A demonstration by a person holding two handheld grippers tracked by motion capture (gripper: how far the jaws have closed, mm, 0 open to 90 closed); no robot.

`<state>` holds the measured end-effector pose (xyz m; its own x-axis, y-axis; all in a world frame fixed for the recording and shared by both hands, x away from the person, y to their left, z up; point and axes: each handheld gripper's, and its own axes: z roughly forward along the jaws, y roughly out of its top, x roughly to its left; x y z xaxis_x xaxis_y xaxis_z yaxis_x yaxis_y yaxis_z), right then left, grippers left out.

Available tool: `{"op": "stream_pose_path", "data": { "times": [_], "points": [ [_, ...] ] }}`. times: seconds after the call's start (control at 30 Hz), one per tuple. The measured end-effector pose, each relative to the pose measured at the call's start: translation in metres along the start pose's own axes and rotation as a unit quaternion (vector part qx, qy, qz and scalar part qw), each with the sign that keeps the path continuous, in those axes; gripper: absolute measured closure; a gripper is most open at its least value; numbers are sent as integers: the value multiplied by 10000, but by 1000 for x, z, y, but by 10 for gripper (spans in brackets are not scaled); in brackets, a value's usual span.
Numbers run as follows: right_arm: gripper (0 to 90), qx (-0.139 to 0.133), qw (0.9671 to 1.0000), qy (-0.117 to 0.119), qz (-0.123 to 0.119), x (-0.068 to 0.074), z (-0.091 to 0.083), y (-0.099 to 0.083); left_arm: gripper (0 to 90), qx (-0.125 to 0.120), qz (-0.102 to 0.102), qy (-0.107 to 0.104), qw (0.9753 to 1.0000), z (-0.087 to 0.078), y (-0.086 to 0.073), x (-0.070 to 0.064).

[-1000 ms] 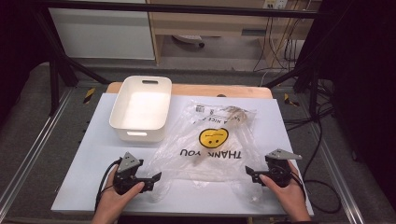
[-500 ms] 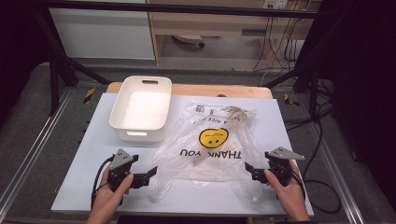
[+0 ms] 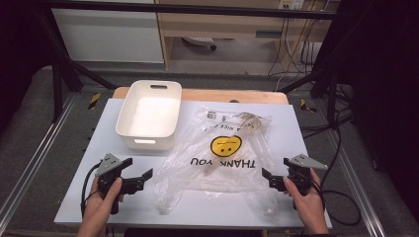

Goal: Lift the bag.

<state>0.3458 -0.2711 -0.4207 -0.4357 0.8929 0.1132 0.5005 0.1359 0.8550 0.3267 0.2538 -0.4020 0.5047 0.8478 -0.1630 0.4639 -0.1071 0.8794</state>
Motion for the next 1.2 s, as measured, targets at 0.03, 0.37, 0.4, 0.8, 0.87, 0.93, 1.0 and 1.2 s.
{"op": "stream_pose_path", "data": {
  "times": [0.03,0.37,0.4,0.8,0.87,0.93,1.0,1.2],
  "points": [
    [53,-6,10000,3,4,0,0,0,109,-21,-21,41,10000,-2,0,3],
    [56,-139,9999,-76,22,-5,-5,2,76,-252,-222,299,9990,-20,2,26],
    [51,-152,9998,-88,56,-6,-6,2,70,-281,-227,311,9989,-21,3,28],
    [37,-304,9991,-229,193,-16,-11,1,65,-459,-469,519,9965,-39,-1,49],
    [37,-328,9989,-253,219,-19,-13,0,66,-490,-502,550,9960,-42,-2,53],
    [38,-352,9987,-275,265,-22,-14,0,67,-529,-558,566,9954,-45,-3,57],
    [40,-368,9984,-310,282,-26,-15,-1,67,-568,-610,584,9948,-47,-4,60],
    [45,-433,9973,-414,416,-38,-18,-4,67,-643,-652,636,9938,-53,-8,68]
  ]
}}
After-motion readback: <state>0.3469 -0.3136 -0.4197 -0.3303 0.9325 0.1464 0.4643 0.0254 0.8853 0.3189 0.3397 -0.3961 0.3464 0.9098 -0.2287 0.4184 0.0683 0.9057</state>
